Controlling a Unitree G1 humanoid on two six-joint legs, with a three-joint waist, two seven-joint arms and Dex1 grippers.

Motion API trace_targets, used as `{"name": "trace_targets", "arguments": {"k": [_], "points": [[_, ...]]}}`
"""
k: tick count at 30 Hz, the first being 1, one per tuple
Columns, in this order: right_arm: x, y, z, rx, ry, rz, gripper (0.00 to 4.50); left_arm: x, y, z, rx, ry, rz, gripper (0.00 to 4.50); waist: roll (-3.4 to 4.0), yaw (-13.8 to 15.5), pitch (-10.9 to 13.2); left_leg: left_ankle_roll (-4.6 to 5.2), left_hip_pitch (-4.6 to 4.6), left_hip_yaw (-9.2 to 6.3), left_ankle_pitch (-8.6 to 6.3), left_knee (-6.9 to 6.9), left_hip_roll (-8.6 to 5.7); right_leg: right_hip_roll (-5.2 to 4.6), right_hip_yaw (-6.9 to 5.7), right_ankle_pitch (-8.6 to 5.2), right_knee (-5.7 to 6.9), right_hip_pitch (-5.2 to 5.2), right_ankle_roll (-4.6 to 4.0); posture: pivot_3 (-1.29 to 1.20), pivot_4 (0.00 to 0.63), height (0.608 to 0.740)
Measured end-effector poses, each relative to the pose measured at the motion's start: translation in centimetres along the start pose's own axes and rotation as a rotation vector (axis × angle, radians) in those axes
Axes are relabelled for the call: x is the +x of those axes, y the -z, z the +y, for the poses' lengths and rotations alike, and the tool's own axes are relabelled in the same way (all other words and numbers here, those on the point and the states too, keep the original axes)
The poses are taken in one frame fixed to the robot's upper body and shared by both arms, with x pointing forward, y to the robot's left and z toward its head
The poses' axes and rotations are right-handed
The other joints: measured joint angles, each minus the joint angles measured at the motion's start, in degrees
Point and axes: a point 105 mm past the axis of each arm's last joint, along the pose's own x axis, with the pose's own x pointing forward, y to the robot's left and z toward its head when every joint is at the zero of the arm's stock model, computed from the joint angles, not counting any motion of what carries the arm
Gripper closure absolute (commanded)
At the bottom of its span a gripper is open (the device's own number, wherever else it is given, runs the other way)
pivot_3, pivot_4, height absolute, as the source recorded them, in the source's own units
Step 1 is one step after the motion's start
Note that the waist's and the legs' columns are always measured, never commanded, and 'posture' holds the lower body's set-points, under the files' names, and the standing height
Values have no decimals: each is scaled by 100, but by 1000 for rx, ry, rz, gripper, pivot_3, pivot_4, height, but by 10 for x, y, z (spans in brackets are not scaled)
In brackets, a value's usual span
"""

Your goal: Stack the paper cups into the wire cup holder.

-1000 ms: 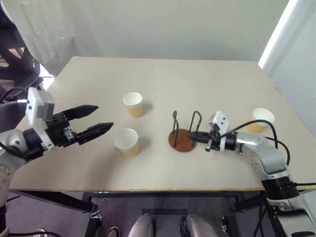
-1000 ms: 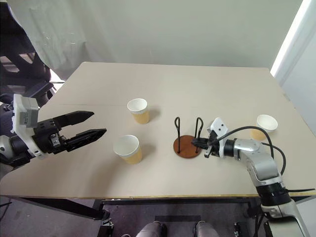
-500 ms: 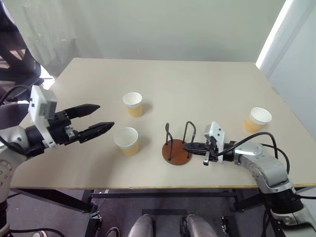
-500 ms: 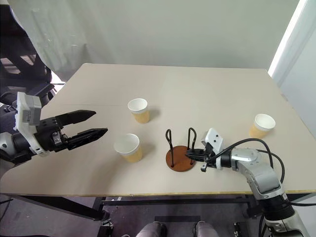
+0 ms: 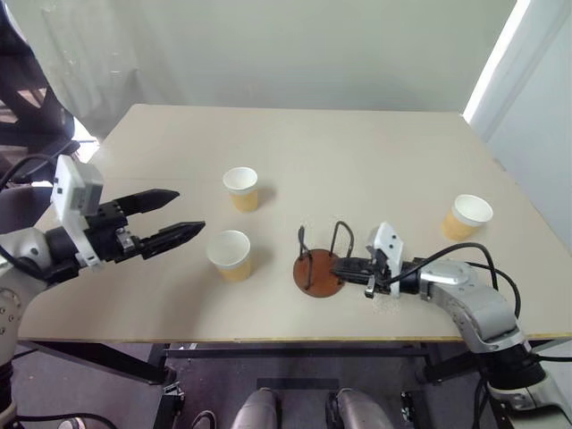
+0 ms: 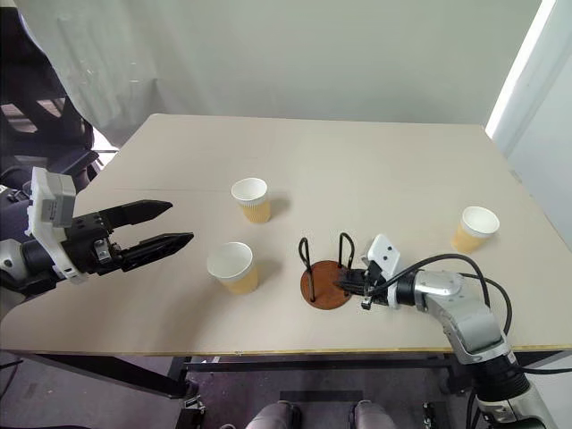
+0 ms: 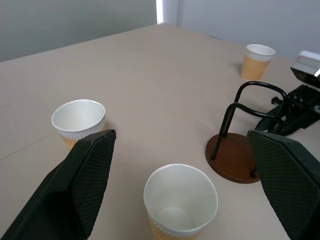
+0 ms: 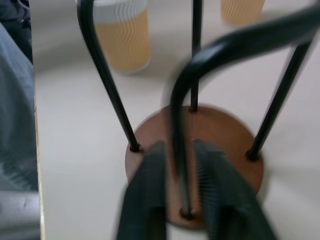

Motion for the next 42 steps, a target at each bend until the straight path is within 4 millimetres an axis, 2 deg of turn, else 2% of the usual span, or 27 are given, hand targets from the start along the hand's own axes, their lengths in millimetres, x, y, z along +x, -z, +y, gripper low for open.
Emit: {"name": "trace_targets", "arguments": {"k": [8, 11, 13, 18, 21, 25, 28, 30, 35, 38, 42], "points": [[-3, 3, 0, 5, -10, 22, 28, 0, 0, -1, 1, 7, -1, 0, -1, 1, 1, 9, -1, 0, -2, 0, 0, 0, 0, -4, -4, 0, 4, 0, 150, 740], [-11, 5, -4, -12, -13, 57, 28, 0, 0, 0, 1, 6, -2, 0, -2, 2, 1, 9, -2, 0, -3, 0, -1, 0, 0, -4, -7, 1, 4, 0, 150, 740], [-26, 6, -10, -45, -24, 122, 28, -1, 0, 1, 1, 2, -2, 0, -2, 3, 3, -3, -5, 1, -11, -1, -3, -1, 3, -4, -8, 0, 5, 0, 150, 740], [-88, -1, -27, -107, -47, 326, 28, -4, -1, 6, 17, -8, 10, 0, -9, 56, 7, -27, -11, 0, -25, -5, -5, -1, 5, -15, -10, 1, 13, 0, 150, 740], [-118, -22, -37, -134, -30, 360, 28, -6, -4, 6, 28, 7, 22, 0, -14, 57, 8, -35, -7, 1, -29, -7, -4, 1, 5, -24, -7, 1, 12, 0, 150, 740], [-138, -60, -52, -223, 31, 324, 28, -8, -9, 4, 48, 28, 31, 0, -15, 16, 9, 13, -1, 0, -3, -8, -1, 12, 12, -29, -8, 1, 16, 0, 150, 740], [-148, -76, -67, -284, 102, 326, 28, -8, -10, 4, 49, 34, 29, 0, -15, 18, 9, 45, -1, -2, -1, -8, 5, 15, 12, -36, -7, 1, 20, 0, 150, 740], [-155, -74, -82, -298, 156, 366, 28, -7, -10, 4, 48, 35, 30, 0, -15, 24, 9, 55, -1, -2, -7, -7, 6, 15, 12, -35, -6, 1, 21, 0, 150, 740], [-177, -50, -122, -269, 297, 517, 28, -6, -7, 2, 37, 37, 26, 0, -12, 57, 10, 64, -1, -2, -20, -5, 9, 13, 9, -2, 2, 0, 67, 0, 150, 740], [-183, -30, -136, -251, 322, 607, 28, -5, -5, -1, 32, 44, 28, 0, -11, 54, 11, 62, 1, -2, -31, -5, 12, 13, 6, 1, 3, -3, 66, 0, 150, 740], [-189, -12, -145, -222, 335, 677, 28, -7, 0, -5, 18, 45, 43, 0, -9, 53, 12, 56, 2, -1, -45, -5, 14, 13, 4, 1, 3, -4, 64, 0, 150, 740]]}}
